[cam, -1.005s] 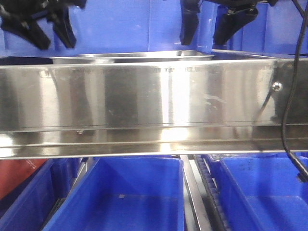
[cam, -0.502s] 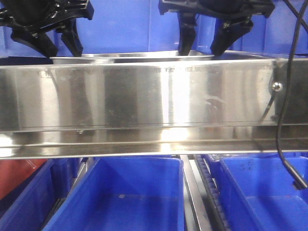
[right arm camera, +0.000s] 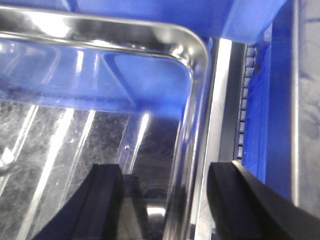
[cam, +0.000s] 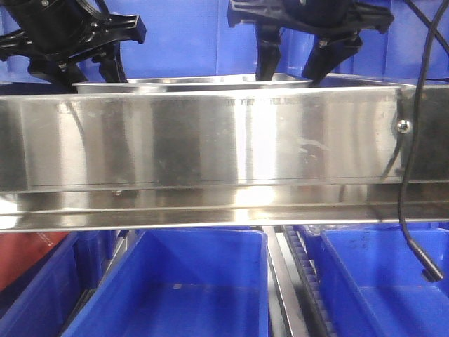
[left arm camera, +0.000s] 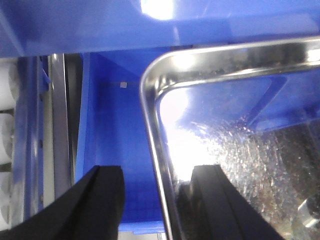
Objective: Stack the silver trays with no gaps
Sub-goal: 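Close both grippers on the tray rims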
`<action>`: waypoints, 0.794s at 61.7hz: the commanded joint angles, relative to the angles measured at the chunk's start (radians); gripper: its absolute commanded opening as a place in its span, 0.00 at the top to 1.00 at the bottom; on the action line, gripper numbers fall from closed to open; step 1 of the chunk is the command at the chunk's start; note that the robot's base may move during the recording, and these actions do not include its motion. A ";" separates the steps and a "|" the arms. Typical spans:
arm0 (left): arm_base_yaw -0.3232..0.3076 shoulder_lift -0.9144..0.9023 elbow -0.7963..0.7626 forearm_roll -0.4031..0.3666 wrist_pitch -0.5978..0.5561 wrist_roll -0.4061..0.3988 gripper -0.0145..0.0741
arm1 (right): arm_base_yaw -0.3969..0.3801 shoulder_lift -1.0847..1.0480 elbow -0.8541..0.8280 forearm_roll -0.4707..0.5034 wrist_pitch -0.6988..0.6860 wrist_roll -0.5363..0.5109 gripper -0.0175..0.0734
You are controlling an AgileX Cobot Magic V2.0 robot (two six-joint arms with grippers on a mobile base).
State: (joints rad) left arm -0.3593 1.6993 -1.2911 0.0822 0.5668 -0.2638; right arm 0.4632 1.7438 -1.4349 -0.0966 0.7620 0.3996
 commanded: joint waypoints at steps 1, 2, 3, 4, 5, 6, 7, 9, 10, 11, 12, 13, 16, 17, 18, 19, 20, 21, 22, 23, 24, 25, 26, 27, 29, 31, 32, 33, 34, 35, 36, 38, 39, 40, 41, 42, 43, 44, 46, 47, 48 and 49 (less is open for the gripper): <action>-0.002 -0.001 -0.006 -0.009 -0.006 0.000 0.56 | -0.005 0.001 -0.009 -0.015 -0.021 0.002 0.51; -0.002 -0.001 -0.006 -0.009 -0.006 0.000 0.56 | -0.005 0.001 -0.009 -0.015 -0.024 0.002 0.51; -0.002 -0.001 -0.006 -0.009 -0.006 0.000 0.56 | -0.005 0.001 -0.009 -0.015 -0.026 0.002 0.51; -0.002 -0.001 -0.006 -0.009 -0.006 0.000 0.56 | -0.005 0.001 -0.009 -0.015 -0.026 0.002 0.51; -0.002 -0.001 -0.006 -0.011 -0.006 0.000 0.56 | -0.005 0.003 -0.009 -0.015 -0.028 0.002 0.51; -0.002 -0.001 -0.006 -0.011 -0.006 0.000 0.56 | -0.005 0.003 -0.009 -0.015 -0.028 0.002 0.51; -0.002 -0.001 -0.006 -0.011 -0.006 0.000 0.56 | -0.005 0.003 -0.009 -0.015 -0.031 0.002 0.51; -0.002 -0.001 -0.006 -0.011 -0.013 0.000 0.56 | -0.005 0.003 -0.009 -0.015 -0.031 0.002 0.51; -0.002 -0.001 -0.006 -0.010 -0.017 0.000 0.56 | -0.005 0.005 -0.009 -0.015 -0.031 0.002 0.51; -0.002 0.001 -0.006 -0.010 -0.020 0.000 0.56 | -0.005 0.005 -0.009 -0.015 -0.031 0.002 0.51; -0.002 0.001 -0.006 -0.008 -0.026 0.000 0.56 | -0.005 0.005 -0.009 -0.015 -0.031 0.002 0.51; -0.002 0.001 -0.006 -0.008 -0.028 0.000 0.56 | -0.005 0.005 -0.009 -0.015 -0.031 0.002 0.51; -0.002 0.001 -0.006 -0.008 -0.033 0.000 0.56 | -0.005 0.005 -0.009 -0.015 -0.031 0.002 0.51; -0.002 0.001 -0.006 -0.008 -0.035 0.000 0.56 | -0.005 0.005 -0.009 -0.015 -0.031 0.002 0.51; -0.002 0.001 -0.006 -0.008 -0.035 0.000 0.56 | -0.005 0.005 -0.009 -0.015 -0.031 0.002 0.51; -0.002 0.001 -0.006 -0.008 -0.035 0.000 0.56 | -0.005 0.005 -0.009 -0.015 -0.031 0.002 0.51; -0.002 0.001 -0.006 -0.008 -0.035 0.000 0.56 | -0.005 0.005 -0.009 -0.015 -0.031 0.002 0.51; -0.002 0.001 -0.006 -0.008 -0.035 0.000 0.56 | -0.005 0.005 -0.009 -0.015 -0.031 0.002 0.51; -0.002 0.001 -0.006 -0.010 -0.033 0.000 0.56 | -0.005 0.005 -0.009 -0.015 -0.031 0.002 0.51; -0.002 0.001 -0.006 -0.010 -0.033 0.000 0.56 | -0.005 0.005 -0.009 -0.015 -0.031 0.002 0.51; -0.002 0.001 -0.006 -0.010 -0.031 0.000 0.56 | -0.005 0.005 -0.009 -0.015 -0.031 0.002 0.51; -0.002 0.001 -0.006 -0.011 -0.031 0.000 0.56 | -0.005 0.007 -0.009 -0.015 -0.031 0.002 0.51; -0.002 0.003 -0.006 -0.011 -0.030 0.000 0.56 | -0.005 0.007 -0.009 -0.015 -0.031 0.002 0.51; -0.002 0.003 -0.006 -0.011 -0.028 0.000 0.56 | -0.005 0.007 -0.009 -0.015 -0.031 0.002 0.51; -0.002 0.003 -0.006 -0.011 -0.028 0.000 0.56 | -0.005 0.007 -0.009 -0.015 -0.028 0.002 0.51; -0.002 0.005 -0.006 -0.011 -0.023 0.000 0.56 | -0.005 0.007 -0.009 -0.015 -0.026 0.002 0.51; -0.002 0.005 -0.006 -0.011 -0.023 0.000 0.56 | -0.005 0.007 -0.009 -0.015 -0.026 0.002 0.51; -0.002 0.005 -0.006 -0.011 -0.021 0.000 0.56 | -0.005 0.007 -0.009 -0.015 -0.023 0.002 0.51; -0.002 0.007 -0.006 -0.011 -0.018 0.000 0.56 | -0.005 0.007 -0.009 -0.015 -0.023 0.002 0.51; -0.002 0.007 -0.006 -0.011 -0.015 0.000 0.56 | -0.005 0.007 -0.009 -0.015 -0.023 0.002 0.51; -0.002 0.007 -0.006 -0.011 -0.013 0.000 0.56 | -0.005 0.007 -0.009 -0.015 -0.023 0.002 0.51; -0.002 0.010 -0.006 -0.011 -0.008 0.000 0.56 | -0.005 0.007 -0.009 -0.015 -0.023 0.002 0.51; -0.002 0.010 -0.006 -0.012 -0.005 0.000 0.56 | -0.005 0.007 -0.009 -0.015 -0.023 0.002 0.51; -0.002 0.010 -0.006 -0.012 -0.005 0.000 0.56 | -0.005 0.007 -0.009 -0.015 -0.023 0.002 0.51; -0.002 0.010 -0.006 -0.012 -0.002 0.000 0.56 | -0.005 0.007 -0.009 -0.015 -0.023 0.002 0.51; -0.002 0.010 -0.006 -0.012 0.002 0.000 0.56 | -0.005 0.007 -0.009 -0.015 -0.023 0.002 0.51; -0.002 0.010 -0.006 -0.012 0.004 0.000 0.56 | -0.005 0.007 -0.009 -0.018 -0.023 0.002 0.51; -0.002 0.010 -0.006 -0.012 0.004 0.000 0.56 | -0.005 0.007 -0.009 -0.017 -0.023 0.002 0.52; -0.002 0.010 -0.006 -0.012 0.006 0.000 0.56 | -0.005 0.007 -0.009 -0.021 -0.023 0.002 0.54; -0.002 0.010 -0.006 -0.012 0.006 0.000 0.56 | -0.005 0.007 -0.009 -0.024 -0.023 0.002 0.55; -0.002 0.010 -0.006 -0.012 0.006 0.000 0.56 | -0.005 0.007 -0.009 -0.026 -0.023 0.002 0.56; -0.002 0.010 -0.006 -0.012 0.006 0.000 0.56 | -0.005 0.007 -0.009 -0.026 -0.023 0.002 0.57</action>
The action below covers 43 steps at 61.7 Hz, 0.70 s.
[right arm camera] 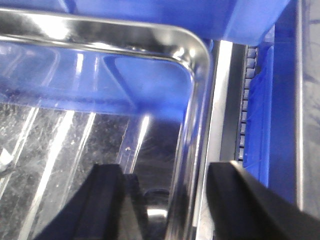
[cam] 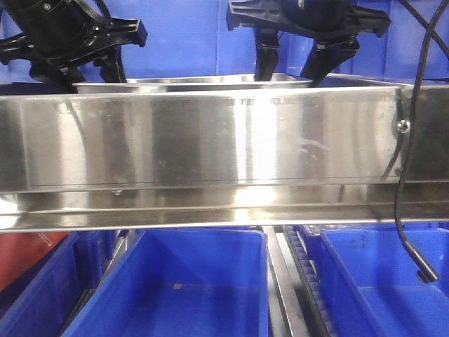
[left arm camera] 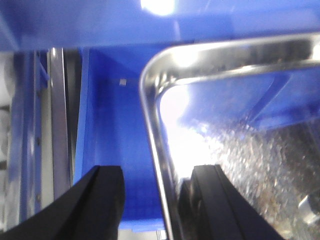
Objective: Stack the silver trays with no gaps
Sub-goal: 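Close both grippers on the tray rims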
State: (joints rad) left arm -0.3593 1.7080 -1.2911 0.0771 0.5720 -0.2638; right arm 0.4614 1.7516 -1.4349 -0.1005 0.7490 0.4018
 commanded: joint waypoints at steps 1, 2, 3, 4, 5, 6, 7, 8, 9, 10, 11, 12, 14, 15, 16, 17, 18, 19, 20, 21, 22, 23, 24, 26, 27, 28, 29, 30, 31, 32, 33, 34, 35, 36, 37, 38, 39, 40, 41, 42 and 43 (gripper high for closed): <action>-0.002 0.001 -0.006 -0.010 0.002 0.000 0.56 | -0.003 0.000 -0.009 -0.022 -0.010 -0.001 0.59; -0.002 0.001 -0.006 -0.012 0.002 0.000 0.56 | -0.003 0.000 -0.009 -0.022 -0.010 -0.001 0.60; -0.002 0.001 -0.006 -0.012 0.002 0.000 0.56 | -0.003 0.000 -0.009 -0.022 -0.010 -0.001 0.61; -0.002 0.001 -0.006 -0.015 0.002 0.000 0.56 | -0.003 0.000 -0.009 -0.022 -0.010 -0.001 0.63; -0.002 0.001 -0.006 -0.018 0.003 0.000 0.56 | -0.003 0.000 -0.009 -0.022 -0.010 -0.001 0.64; -0.002 0.001 -0.006 -0.020 0.003 0.000 0.56 | -0.003 0.000 -0.009 -0.022 -0.010 -0.001 0.65; -0.002 0.001 -0.006 -0.021 0.003 0.000 0.56 | -0.003 0.000 -0.009 -0.022 -0.010 -0.001 0.65; -0.002 0.001 -0.006 -0.021 0.003 0.000 0.56 | -0.003 0.000 -0.009 -0.022 -0.010 -0.001 0.65; -0.002 0.001 -0.006 -0.020 0.005 0.000 0.56 | -0.003 0.000 -0.009 -0.022 -0.010 -0.001 0.65; -0.002 0.001 -0.006 -0.020 0.005 0.000 0.56 | -0.003 0.000 -0.009 -0.022 -0.012 -0.001 0.65; -0.002 0.001 -0.006 -0.020 0.007 0.000 0.56 | -0.003 0.000 -0.009 -0.022 -0.012 -0.001 0.65; -0.002 0.001 -0.006 -0.020 0.010 0.000 0.56 | -0.003 0.000 -0.009 -0.022 -0.014 -0.001 0.65; -0.002 0.001 -0.006 -0.020 0.014 0.000 0.56 | -0.003 0.000 -0.009 -0.022 -0.014 -0.001 0.64; -0.002 0.001 -0.006 -0.020 0.014 0.000 0.56 | -0.003 0.000 -0.009 -0.022 -0.014 -0.001 0.64; -0.002 0.001 -0.006 -0.020 0.014 0.000 0.56 | -0.003 0.000 -0.009 -0.025 -0.014 -0.001 0.63; -0.002 0.001 -0.006 -0.020 0.016 0.000 0.56 | -0.005 0.000 -0.009 -0.025 -0.014 -0.001 0.63; -0.002 0.001 -0.006 -0.020 0.016 0.000 0.56 | -0.005 0.000 -0.009 -0.030 -0.012 -0.001 0.62; -0.002 0.001 -0.006 -0.020 0.016 0.000 0.56 | -0.005 0.000 -0.009 -0.030 -0.012 -0.001 0.62; -0.002 0.001 -0.006 -0.020 0.018 0.000 0.56 | -0.005 0.000 -0.009 -0.032 -0.012 -0.001 0.61; -0.002 0.001 -0.006 -0.022 0.018 0.000 0.56 | -0.005 0.000 -0.009 -0.034 -0.012 -0.001 0.61; -0.002 0.001 -0.006 -0.022 0.018 0.000 0.56 | -0.005 0.000 -0.009 -0.037 -0.012 -0.001 0.60; -0.002 0.001 -0.006 -0.022 0.018 0.000 0.56 | -0.005 0.001 -0.009 -0.037 -0.012 -0.001 0.60; -0.002 0.001 -0.006 -0.024 0.018 0.000 0.56 | -0.005 0.001 -0.009 -0.040 -0.012 -0.001 0.60; -0.002 0.001 -0.006 -0.024 0.018 0.000 0.56 | -0.005 0.001 -0.009 -0.052 -0.010 -0.001 0.60; -0.002 0.001 -0.006 -0.024 0.018 0.000 0.56 | -0.005 0.001 -0.009 -0.056 -0.007 -0.001 0.60; -0.002 0.001 -0.006 -0.024 0.018 0.000 0.56 | -0.005 0.001 -0.009 -0.059 -0.005 -0.001 0.61; -0.002 0.001 -0.006 -0.024 0.018 0.000 0.56 | -0.005 0.003 -0.009 -0.062 -0.002 -0.001 0.61; -0.002 0.001 -0.006 -0.024 0.018 0.000 0.56 | -0.005 0.004 -0.009 -0.064 0.000 -0.001 0.61; -0.002 0.001 -0.006 -0.024 0.018 0.000 0.56 | -0.005 0.004 -0.009 -0.067 0.003 -0.001 0.61; -0.002 0.001 -0.006 -0.024 0.018 0.000 0.56 | -0.005 0.004 -0.009 -0.067 0.003 -0.001 0.61; -0.002 0.001 -0.006 -0.026 0.018 0.000 0.56 | -0.005 0.004 -0.009 -0.067 0.007 -0.001 0.61; -0.002 0.001 -0.006 -0.026 0.018 0.000 0.56 | -0.005 0.005 -0.009 -0.069 0.010 -0.001 0.61; -0.002 0.001 -0.006 -0.026 0.018 0.000 0.56 | -0.005 0.005 -0.009 -0.069 0.012 -0.001 0.61; -0.002 0.001 -0.006 -0.026 0.018 0.000 0.56 | -0.005 0.005 -0.009 -0.069 0.012 -0.001 0.61; -0.002 0.001 -0.006 -0.026 0.018 0.000 0.56 | -0.005 0.005 -0.009 -0.069 0.014 -0.001 0.61; -0.002 0.001 -0.006 -0.026 0.018 0.000 0.56 | -0.005 0.005 -0.009 -0.069 0.014 -0.001 0.61; -0.002 0.001 -0.006 -0.028 0.018 0.000 0.56 | -0.005 0.005 -0.009 -0.069 0.014 -0.001 0.61; -0.002 0.001 -0.006 -0.028 0.018 0.000 0.56 | -0.005 0.005 -0.009 -0.069 0.015 -0.001 0.61; -0.002 0.001 -0.006 -0.028 0.018 0.000 0.56 | -0.005 0.005 -0.009 -0.069 0.015 -0.001 0.61; -0.002 0.001 -0.006 -0.030 0.018 0.000 0.56 | -0.005 0.005 -0.009 -0.069 0.015 -0.001 0.61; -0.002 0.001 -0.006 -0.030 0.018 0.000 0.56 | -0.005 0.005 -0.009 -0.069 0.015 -0.001 0.61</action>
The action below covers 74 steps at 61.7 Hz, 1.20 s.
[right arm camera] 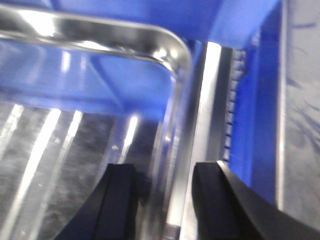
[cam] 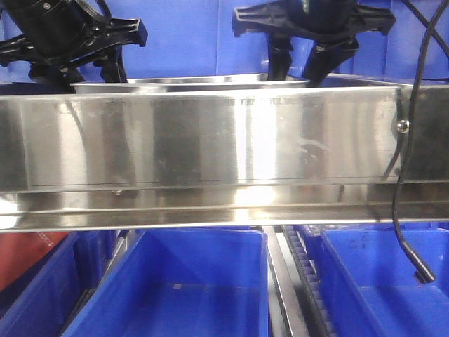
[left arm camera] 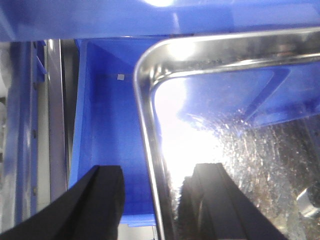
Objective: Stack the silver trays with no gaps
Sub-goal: 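Close both grippers on the tray rims, then lift the silver tray up off the shelf with both grippers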
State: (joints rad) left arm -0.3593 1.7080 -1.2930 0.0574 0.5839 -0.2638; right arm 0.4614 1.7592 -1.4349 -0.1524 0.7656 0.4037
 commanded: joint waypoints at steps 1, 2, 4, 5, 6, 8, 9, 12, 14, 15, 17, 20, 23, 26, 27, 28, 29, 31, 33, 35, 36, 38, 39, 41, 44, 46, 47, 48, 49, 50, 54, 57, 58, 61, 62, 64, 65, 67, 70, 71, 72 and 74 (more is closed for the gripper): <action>-0.002 0.001 -0.004 -0.013 0.006 0.000 0.56 | -0.005 -0.003 -0.009 -0.017 0.001 -0.003 0.61; -0.002 0.001 -0.004 -0.017 0.006 0.000 0.56 | -0.005 -0.003 -0.009 -0.017 0.003 -0.003 0.61; -0.002 0.001 -0.004 -0.024 0.006 0.000 0.56 | -0.005 -0.003 -0.009 -0.017 0.005 -0.003 0.61; -0.002 0.001 -0.004 -0.026 0.006 0.000 0.56 | -0.005 -0.003 -0.009 -0.017 0.007 -0.003 0.61; -0.002 0.001 -0.004 -0.026 0.006 0.000 0.56 | -0.005 -0.003 -0.009 -0.017 0.008 -0.003 0.61; -0.002 0.001 -0.004 -0.029 0.006 0.000 0.56 | -0.005 -0.003 -0.009 -0.017 0.012 -0.003 0.61; -0.002 0.001 -0.004 -0.029 0.006 0.000 0.56 | -0.005 -0.003 -0.009 -0.017 0.012 -0.003 0.61; -0.002 0.001 -0.004 -0.031 0.002 0.000 0.56 | -0.005 -0.003 -0.009 -0.017 0.017 -0.003 0.61; -0.002 0.001 -0.004 -0.031 0.002 0.000 0.56 | -0.005 -0.003 -0.009 -0.017 0.019 -0.003 0.61; -0.002 0.001 -0.004 -0.031 0.002 0.000 0.56 | -0.005 -0.003 -0.009 -0.019 0.018 -0.003 0.61; -0.002 0.001 -0.004 -0.031 0.002 0.000 0.56 | -0.005 -0.003 -0.009 -0.020 0.019 -0.003 0.61; -0.002 0.001 -0.004 -0.031 0.002 0.000 0.56 | -0.005 -0.003 -0.009 -0.024 0.019 -0.003 0.61; -0.002 0.001 -0.004 -0.031 0.002 0.000 0.56 | -0.005 -0.003 -0.009 -0.026 0.019 -0.003 0.64; -0.002 0.001 -0.004 -0.031 0.002 0.000 0.56 | -0.005 -0.003 -0.009 -0.029 0.019 -0.003 0.67; -0.002 0.001 -0.004 -0.031 0.002 0.000 0.56 | -0.005 -0.003 -0.009 -0.029 0.019 -0.003 0.68; -0.002 0.001 -0.004 -0.031 0.002 0.000 0.56 | -0.005 -0.003 -0.009 -0.029 0.019 -0.003 0.70; -0.002 0.001 -0.004 -0.031 0.002 0.000 0.56 | -0.005 -0.003 -0.009 -0.029 0.019 -0.003 0.71; -0.002 0.001 -0.004 -0.031 0.002 0.000 0.56 | -0.005 -0.003 -0.009 -0.029 0.019 -0.003 0.74; -0.002 0.001 -0.004 -0.031 0.002 0.000 0.56 | -0.005 -0.003 -0.009 -0.029 0.019 -0.003 0.76; -0.002 0.001 -0.004 -0.031 0.002 0.000 0.56 | -0.005 -0.003 -0.009 -0.029 0.019 -0.003 0.78; -0.002 0.001 -0.004 -0.031 0.002 0.000 0.56 | -0.005 -0.003 -0.009 -0.029 0.019 -0.003 0.79; -0.002 0.001 -0.004 -0.031 0.005 0.000 0.56 | -0.005 -0.003 -0.009 -0.029 0.019 -0.003 0.81; -0.002 0.001 -0.004 -0.028 0.005 0.000 0.56 | -0.005 -0.003 -0.009 -0.029 0.019 -0.003 0.82; -0.002 0.001 -0.004 -0.026 0.010 0.000 0.56 | -0.005 -0.003 -0.009 -0.029 0.019 -0.003 0.83; -0.002 0.001 -0.004 -0.024 0.017 0.000 0.57 | -0.005 -0.003 -0.009 -0.029 0.019 -0.003 0.85; -0.002 0.001 -0.004 -0.024 0.022 0.000 0.59 | -0.005 -0.003 -0.009 -0.029 0.019 -0.003 0.86; -0.002 0.001 -0.004 -0.022 0.025 0.000 0.61 | -0.005 -0.003 -0.009 -0.029 0.019 -0.003 0.87; -0.002 0.001 -0.004 -0.022 0.025 0.000 0.63 | -0.005 -0.003 -0.009 -0.029 0.019 -0.003 0.87; -0.002 0.001 -0.004 -0.022 0.027 0.000 0.65 | -0.005 -0.003 -0.009 -0.029 0.019 -0.003 0.87; -0.002 0.001 -0.004 -0.022 0.027 0.000 0.67 | -0.005 -0.003 -0.009 -0.029 0.019 -0.003 0.87; -0.002 0.001 -0.004 -0.022 0.027 0.000 0.79 | -0.005 -0.003 -0.009 -0.029 0.019 -0.003 0.87; -0.002 0.001 -0.004 -0.022 0.027 0.000 0.87 | -0.005 -0.003 -0.009 -0.029 0.019 -0.003 0.87; -0.002 0.001 -0.004 -0.022 0.027 0.000 0.87 | -0.005 -0.003 -0.009 -0.029 0.022 -0.003 0.87; -0.002 0.001 -0.004 -0.022 0.027 0.000 0.85 | -0.005 -0.003 -0.009 -0.029 0.026 -0.003 0.87; -0.002 0.001 -0.004 -0.022 0.027 0.000 0.85 | -0.005 -0.003 -0.009 -0.029 0.028 -0.003 0.87; -0.002 0.001 -0.004 -0.022 0.027 0.000 0.84 | -0.005 -0.003 -0.009 -0.029 0.035 -0.003 0.87; -0.002 0.001 -0.004 -0.022 0.027 0.000 0.84 | -0.005 -0.003 -0.009 -0.029 0.035 -0.003 0.87; -0.002 0.001 -0.004 -0.022 0.027 0.000 0.84 | -0.005 -0.003 -0.009 -0.029 0.037 -0.003 0.87; -0.002 -0.001 -0.004 -0.022 0.029 0.000 0.85 | -0.005 -0.003 -0.009 -0.029 0.037 -0.003 0.87; -0.002 -0.001 -0.004 -0.022 0.029 0.000 0.85 | -0.005 -0.003 -0.009 -0.029 0.037 -0.003 0.87; -0.002 -0.001 -0.004 -0.022 0.029 0.000 0.85 | -0.005 -0.006 -0.009 -0.029 0.040 -0.003 0.87; -0.002 -0.006 -0.004 -0.022 0.029 0.000 0.85 | -0.002 -0.010 -0.009 -0.029 0.039 -0.003 0.87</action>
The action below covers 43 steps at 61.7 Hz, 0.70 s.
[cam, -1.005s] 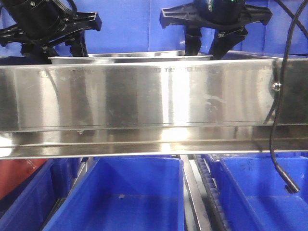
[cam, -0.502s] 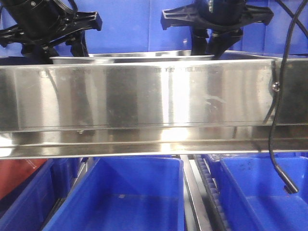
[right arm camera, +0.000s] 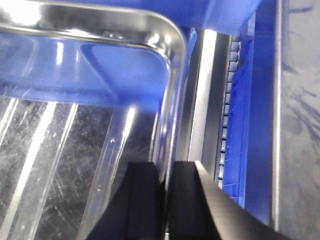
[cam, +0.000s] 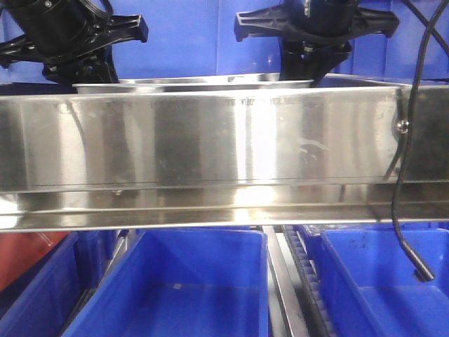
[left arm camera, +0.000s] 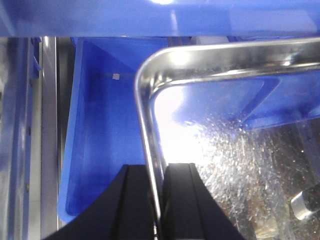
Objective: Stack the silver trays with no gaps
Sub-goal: 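Lift the silver tray up off the shelf with both grippers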
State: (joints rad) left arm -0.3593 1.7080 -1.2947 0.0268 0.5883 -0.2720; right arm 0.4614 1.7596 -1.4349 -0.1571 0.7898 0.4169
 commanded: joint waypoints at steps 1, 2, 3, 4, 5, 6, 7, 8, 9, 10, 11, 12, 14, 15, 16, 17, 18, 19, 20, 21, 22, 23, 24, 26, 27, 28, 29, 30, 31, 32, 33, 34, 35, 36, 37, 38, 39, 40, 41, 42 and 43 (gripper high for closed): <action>-0.002 -0.006 -0.002 0.009 0.024 0.009 0.85 | -0.002 -0.010 -0.009 -0.024 0.015 -0.016 0.87; -0.002 -0.008 -0.002 0.009 0.024 0.009 0.85 | 0.000 -0.012 -0.009 -0.024 0.013 -0.016 0.87; -0.002 -0.010 -0.002 0.009 0.024 0.009 0.85 | 0.000 -0.015 -0.009 -0.024 0.013 -0.016 0.87; -0.002 -0.015 -0.002 0.009 0.024 0.009 0.85 | 0.000 -0.018 -0.009 -0.024 0.013 -0.016 0.87; -0.002 -0.017 -0.002 0.009 0.024 0.009 0.85 | 0.002 -0.020 -0.009 -0.024 0.013 -0.016 0.87; -0.002 -0.020 -0.002 0.009 0.024 0.009 0.85 | 0.002 -0.024 -0.009 -0.024 0.013 -0.016 0.87; -0.002 -0.023 -0.002 0.011 0.024 0.009 0.85 | 0.002 -0.026 -0.009 -0.024 0.013 -0.016 0.87; -0.002 -0.027 -0.002 0.011 0.024 0.009 0.85 | 0.002 -0.028 -0.009 -0.024 0.013 -0.016 0.87; -0.002 -0.030 -0.002 0.013 0.024 0.009 0.85 | 0.002 -0.031 -0.009 -0.024 0.016 -0.016 0.87; -0.002 -0.034 -0.002 0.016 0.024 0.009 0.85 | 0.002 -0.034 -0.009 -0.024 0.016 -0.016 0.87; -0.002 -0.040 -0.002 0.018 0.025 0.009 0.85 | 0.002 -0.037 -0.009 -0.024 0.016 -0.016 0.87; -0.002 -0.044 -0.002 0.021 0.027 0.009 0.85 | 0.002 -0.039 -0.009 -0.024 0.016 -0.016 0.87; -0.002 -0.054 -0.002 0.032 0.027 0.009 0.85 | 0.002 -0.046 -0.009 -0.024 0.016 -0.016 0.87; -0.002 -0.059 -0.002 0.032 0.027 0.009 0.85 | 0.002 -0.048 -0.009 -0.024 0.016 -0.016 0.87; -0.002 -0.063 -0.002 0.032 0.027 0.009 0.85 | 0.002 -0.050 -0.009 -0.024 0.016 -0.016 0.87; -0.002 -0.067 -0.002 0.032 0.027 0.009 0.85 | 0.002 -0.058 -0.009 -0.024 0.016 -0.016 0.87; -0.002 -0.072 -0.002 0.032 0.027 0.009 0.85 | 0.002 -0.060 -0.009 -0.024 0.014 -0.016 0.87; -0.002 -0.076 -0.002 0.032 0.027 0.009 0.85 | 0.002 -0.062 -0.009 -0.024 0.014 -0.016 0.87; -0.002 -0.080 -0.002 0.030 0.027 0.009 0.85 | 0.002 -0.068 -0.009 -0.024 0.014 -0.016 0.87; -0.002 -0.084 -0.002 0.030 0.027 0.009 0.85 | 0.002 -0.071 -0.009 -0.024 0.014 -0.016 0.87; -0.002 -0.089 -0.002 0.030 0.027 0.009 0.85 | 0.002 -0.072 -0.009 -0.024 0.014 -0.016 0.87; -0.002 -0.093 -0.002 0.030 0.027 0.009 0.85 | 0.002 -0.080 -0.009 -0.024 0.014 -0.016 0.87; -0.002 -0.097 -0.002 0.030 0.027 0.009 0.85 | 0.002 -0.080 -0.009 -0.024 0.014 -0.016 0.87; -0.002 -0.108 -0.002 0.030 0.027 0.009 0.85 | 0.002 -0.088 -0.009 -0.024 0.018 -0.016 0.87; -0.002 -0.112 -0.002 0.030 0.027 0.009 0.85 | 0.002 -0.092 -0.009 -0.024 0.018 -0.016 0.87; -0.002 -0.116 -0.002 0.030 0.029 0.009 0.85 | 0.002 -0.099 -0.009 -0.024 0.018 -0.016 0.87; -0.002 -0.120 -0.002 0.030 0.029 0.009 0.85 | 0.002 -0.099 -0.009 -0.024 0.018 -0.016 0.87; -0.002 -0.124 -0.002 0.030 0.031 0.009 0.85 | 0.002 -0.107 -0.009 -0.024 0.018 -0.016 0.87; -0.002 -0.129 -0.002 0.030 0.031 0.009 0.85 | 0.002 -0.110 -0.009 -0.024 0.018 -0.016 0.87; -0.002 -0.133 -0.002 0.030 0.034 0.009 0.85 | 0.002 -0.115 -0.009 -0.024 0.018 -0.016 0.87; -0.002 -0.137 -0.002 0.030 0.036 0.009 0.85 | 0.002 -0.119 -0.009 -0.024 0.018 -0.016 0.87; -0.002 -0.141 -0.002 0.032 0.036 0.009 0.85 | 0.002 -0.121 -0.009 -0.024 0.018 -0.016 0.87; -0.002 -0.145 -0.002 0.032 0.038 0.009 0.85 | 0.002 -0.129 -0.009 -0.024 0.018 -0.016 0.87; -0.002 -0.147 -0.002 0.032 0.040 0.009 0.85 | 0.002 -0.131 -0.009 -0.024 0.018 -0.016 0.87; -0.002 -0.154 -0.002 0.032 0.043 0.009 0.85 | 0.002 -0.136 -0.009 -0.024 0.018 -0.016 0.87; -0.002 -0.158 -0.002 0.032 0.045 0.009 0.85 | 0.002 -0.141 -0.009 -0.024 0.018 -0.016 0.87; -0.002 -0.162 -0.002 0.032 0.047 0.009 0.85 | 0.002 -0.145 -0.009 -0.024 0.018 -0.016 0.87; -0.002 -0.165 -0.002 0.032 0.050 0.009 0.85 | 0.002 -0.149 -0.009 -0.024 0.018 -0.016 0.87; -0.002 -0.168 -0.002 0.032 0.053 0.009 0.85 | 0.002 -0.153 -0.009 -0.024 0.018 -0.016 0.87; -0.002 -0.171 -0.002 0.030 0.053 0.009 0.85 | 0.002 -0.156 -0.009 -0.024 0.018 -0.016 0.87; -0.002 -0.176 -0.002 0.030 0.054 0.009 0.85 | 0.002 -0.160 -0.009 -0.024 0.018 -0.016 0.87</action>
State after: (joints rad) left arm -0.3593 1.5696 -1.2947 0.0379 0.6352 -0.2757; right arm 0.4672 1.6395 -1.4349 -0.1433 0.8056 0.4169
